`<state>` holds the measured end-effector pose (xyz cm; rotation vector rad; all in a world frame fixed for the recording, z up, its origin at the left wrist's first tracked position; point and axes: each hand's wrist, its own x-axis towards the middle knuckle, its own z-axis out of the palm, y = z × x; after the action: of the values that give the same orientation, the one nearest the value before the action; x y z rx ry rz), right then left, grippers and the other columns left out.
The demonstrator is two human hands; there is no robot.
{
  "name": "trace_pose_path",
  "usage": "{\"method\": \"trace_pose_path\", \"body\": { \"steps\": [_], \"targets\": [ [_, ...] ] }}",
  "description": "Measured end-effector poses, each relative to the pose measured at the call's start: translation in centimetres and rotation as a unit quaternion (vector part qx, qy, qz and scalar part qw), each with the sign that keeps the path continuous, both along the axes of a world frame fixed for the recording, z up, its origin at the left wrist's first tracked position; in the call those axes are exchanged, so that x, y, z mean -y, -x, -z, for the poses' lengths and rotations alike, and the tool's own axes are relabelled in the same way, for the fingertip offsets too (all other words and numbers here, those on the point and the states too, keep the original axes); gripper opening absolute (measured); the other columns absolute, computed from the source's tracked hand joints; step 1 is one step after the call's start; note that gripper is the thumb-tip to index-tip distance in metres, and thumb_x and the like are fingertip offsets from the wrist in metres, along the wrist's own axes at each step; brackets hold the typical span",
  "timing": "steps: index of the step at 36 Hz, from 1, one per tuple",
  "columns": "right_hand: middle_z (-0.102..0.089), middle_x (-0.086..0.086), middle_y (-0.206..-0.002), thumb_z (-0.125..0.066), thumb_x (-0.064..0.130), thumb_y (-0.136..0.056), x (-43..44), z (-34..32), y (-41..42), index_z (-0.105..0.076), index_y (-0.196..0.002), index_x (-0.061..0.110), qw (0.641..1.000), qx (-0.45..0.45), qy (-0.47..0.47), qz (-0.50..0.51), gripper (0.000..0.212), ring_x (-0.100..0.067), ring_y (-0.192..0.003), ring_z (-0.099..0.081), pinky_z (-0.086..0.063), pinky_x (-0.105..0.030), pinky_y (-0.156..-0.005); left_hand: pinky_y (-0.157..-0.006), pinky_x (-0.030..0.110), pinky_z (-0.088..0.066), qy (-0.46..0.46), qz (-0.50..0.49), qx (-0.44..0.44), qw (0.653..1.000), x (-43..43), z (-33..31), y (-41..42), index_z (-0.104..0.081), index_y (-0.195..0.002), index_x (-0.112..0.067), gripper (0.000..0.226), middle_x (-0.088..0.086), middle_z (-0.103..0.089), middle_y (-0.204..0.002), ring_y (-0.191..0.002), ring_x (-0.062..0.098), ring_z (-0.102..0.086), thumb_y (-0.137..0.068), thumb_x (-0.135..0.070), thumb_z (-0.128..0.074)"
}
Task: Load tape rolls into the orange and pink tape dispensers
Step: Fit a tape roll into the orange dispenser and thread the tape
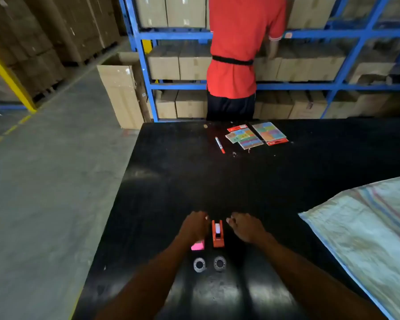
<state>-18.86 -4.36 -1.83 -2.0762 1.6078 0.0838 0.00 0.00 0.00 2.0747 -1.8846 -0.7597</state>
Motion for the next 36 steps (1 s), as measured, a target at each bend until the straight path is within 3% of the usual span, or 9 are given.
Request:
{"method": "trace_pose_path", "body": {
  "steps": [4, 8, 13, 16, 19, 23, 27, 32, 36],
  "targets": [
    [-0.042, -0.014, -0.151, -0.035, 0.045, -0.102, -0.2, 4.0, -0.7, -0.038, -0.145, 0.012, 0.994, 0.019, -0.107, 0.012, 0.055, -0.030, -0.136, -0.042, -0.034, -0.038, -0.112, -0.086, 0.038, -0.046, -0.055, 0.047, 0.039, 0.997, -0.1, 1.7, 1.9, -0.062, -0.105, -0.007, 0.024, 0.015, -0.068, -0.111, -0.106, 0.036, -0.063, -0.089, -0.023, -0.054],
    [-0.053, -0.014, -0.140, -0.036, 0.037, -0.104, -0.5, 5.7, -1.6, -0.048, -0.134, 0.011, 0.988, 0.096, -0.117, 0.039, 0.042, -0.028, -0.126, -0.051, -0.036, -0.031, -0.104, -0.095, 0.038, -0.049, -0.091, 0.021, -0.011, 0.996, 0.4, 4.3, 3.4, -0.051, -0.125, -0.010, 0.038, 0.010, -0.063, -0.121, -0.108, 0.029, -0.064, -0.090, -0.022, -0.059],
    [-0.056, -0.002, -0.130, -0.024, 0.064, -0.096, -0.8, 9.0, -2.1, -0.049, -0.128, 0.031, 0.972, 0.178, -0.102, 0.113, 0.053, -0.020, -0.117, -0.056, -0.043, -0.036, -0.099, -0.095, 0.035, -0.047, -0.113, 0.009, -0.028, 0.993, 1.2, 6.9, 4.2, -0.044, -0.136, -0.010, 0.043, 0.010, -0.058, -0.133, -0.116, 0.027, -0.060, -0.094, -0.013, -0.052],
    [-0.049, -0.002, -0.136, -0.023, 0.060, -0.099, -1.1, 8.9, -2.8, -0.044, -0.136, 0.032, 0.964, 0.194, -0.103, 0.149, 0.051, -0.023, -0.121, -0.054, -0.042, -0.037, -0.102, -0.091, 0.034, -0.053, -0.106, -0.011, -0.040, 0.993, 1.5, 7.9, 4.6, -0.048, -0.131, -0.008, 0.035, 0.010, -0.064, -0.125, -0.109, 0.026, -0.065, -0.096, -0.012, -0.051],
    [-0.051, -0.001, -0.132, -0.026, 0.056, -0.101, -1.4, 8.8, -2.9, -0.044, -0.134, 0.032, 0.954, 0.226, -0.086, 0.178, 0.045, -0.021, -0.117, -0.055, -0.043, -0.034, -0.097, -0.093, 0.035, -0.055, -0.081, -0.046, -0.130, 0.987, 1.2, 8.3, 4.7, -0.050, -0.128, -0.011, 0.031, 0.009, -0.064, -0.122, -0.108, 0.024, -0.065, -0.098, -0.019, -0.050],
    [-0.062, 0.004, -0.110, -0.026, 0.065, -0.095, -1.0, 8.8, -2.4, -0.044, -0.116, 0.038, 0.944, 0.259, -0.096, 0.181, 0.038, -0.013, -0.097, -0.062, -0.046, -0.030, -0.079, -0.069, 0.035, -0.061, -0.089, -0.061, -0.217, 0.970, 0.9, 8.9, 4.2, -0.046, -0.116, -0.017, 0.026, 0.005, -0.065, -0.104, -0.083, 0.019, -0.068, -0.092, -0.024, -0.051],
    [-0.069, -0.002, -0.106, -0.031, 0.064, -0.095, -0.4, 8.3, -1.6, -0.039, -0.116, 0.042, 0.936, 0.271, -0.144, 0.175, 0.031, -0.019, -0.091, -0.067, -0.053, -0.041, -0.085, -0.049, 0.023, -0.050, -0.117, -0.089, -0.291, 0.945, 1.1, 8.2, 3.5, -0.044, -0.109, -0.007, 0.022, 0.010, -0.064, -0.077, -0.055, 0.019, -0.061, -0.100, -0.027, -0.048],
    [-0.062, -0.002, -0.121, -0.027, 0.056, -0.100, -0.7, 6.1, -1.6, -0.029, -0.135, 0.043, 0.933, 0.301, -0.156, 0.122, 0.037, -0.019, -0.102, -0.064, -0.045, -0.031, -0.085, -0.045, 0.012, -0.043, -0.123, -0.093, -0.343, 0.927, 1.3, 6.9, 3.3, -0.041, -0.097, -0.010, 0.011, 0.005, -0.056, -0.064, -0.041, -0.001, -0.054, -0.102, -0.020, -0.041],
    [-0.063, -0.001, -0.118, -0.028, 0.050, -0.103, -1.6, 4.8, -1.0, -0.029, -0.135, 0.036, 0.925, 0.331, -0.151, 0.108, 0.036, -0.014, -0.099, -0.064, -0.043, -0.028, -0.082, -0.040, 0.011, -0.040, -0.116, -0.094, -0.326, 0.934, 0.8, 5.8, 3.2, -0.035, -0.085, -0.022, 0.019, 0.005, -0.052, -0.058, -0.037, 0.001, -0.052, -0.103, -0.018, -0.040]
  ]
}}
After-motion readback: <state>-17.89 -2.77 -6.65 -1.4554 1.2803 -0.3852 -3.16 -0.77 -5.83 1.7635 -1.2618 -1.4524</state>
